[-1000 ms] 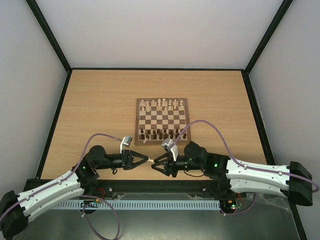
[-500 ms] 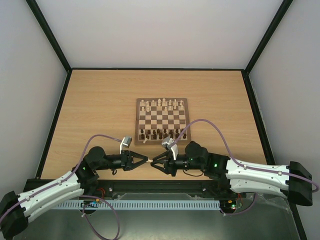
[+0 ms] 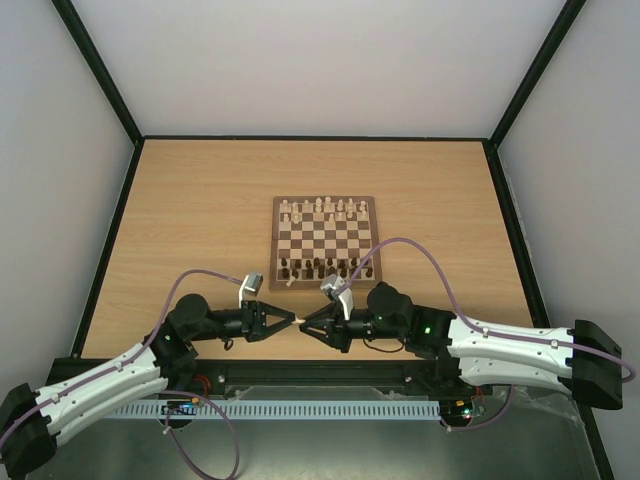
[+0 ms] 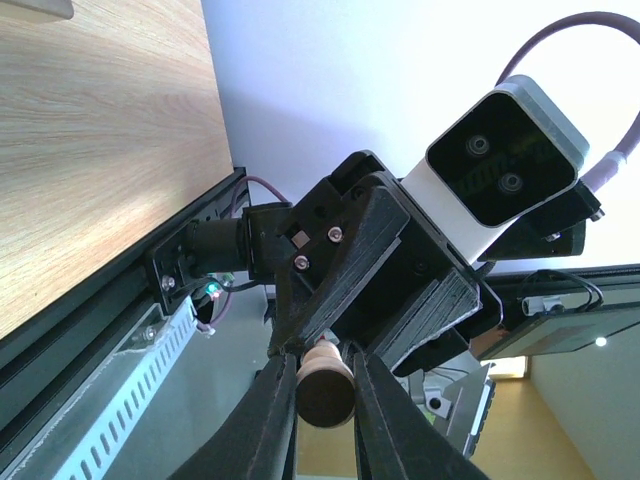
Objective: Set up the chess pieces on the board
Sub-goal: Place the chess piece on the chessboard.
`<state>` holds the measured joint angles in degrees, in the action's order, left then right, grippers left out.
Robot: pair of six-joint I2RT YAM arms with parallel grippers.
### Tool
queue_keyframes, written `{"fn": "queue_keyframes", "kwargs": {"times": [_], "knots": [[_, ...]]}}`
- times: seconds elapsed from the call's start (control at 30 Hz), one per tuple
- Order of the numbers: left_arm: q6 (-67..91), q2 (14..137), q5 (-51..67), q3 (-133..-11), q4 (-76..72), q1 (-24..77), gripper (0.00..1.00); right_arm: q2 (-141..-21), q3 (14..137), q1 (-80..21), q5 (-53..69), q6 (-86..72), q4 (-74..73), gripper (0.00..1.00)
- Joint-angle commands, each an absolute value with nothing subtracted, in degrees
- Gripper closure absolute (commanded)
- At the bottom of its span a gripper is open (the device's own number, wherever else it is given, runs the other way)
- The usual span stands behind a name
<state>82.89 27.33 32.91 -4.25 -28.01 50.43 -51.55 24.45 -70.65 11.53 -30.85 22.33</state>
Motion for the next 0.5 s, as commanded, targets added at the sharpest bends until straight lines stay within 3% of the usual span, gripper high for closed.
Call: {"fn": "queue_keyframes", "kwargs": {"times": [0.0, 0.37, 0.47], "knots": [[82.90, 26.97, 32.67, -2.93, -29.99, 50.09, 0.94, -51.76, 24.90, -71.10, 12.03, -30.15, 24.90, 0.83], [82.44, 26.98, 32.22, -2.63, -29.26, 50.06, 0.90, -53.09, 25.80, -71.10, 12.88, -29.88, 25.49, 0.95], [80.61, 26.49, 31.64, -3.41, -25.91, 49.99, 0.80, -52.60, 26.66, -71.10, 12.64, -29.73, 23.62, 0.95]]}}
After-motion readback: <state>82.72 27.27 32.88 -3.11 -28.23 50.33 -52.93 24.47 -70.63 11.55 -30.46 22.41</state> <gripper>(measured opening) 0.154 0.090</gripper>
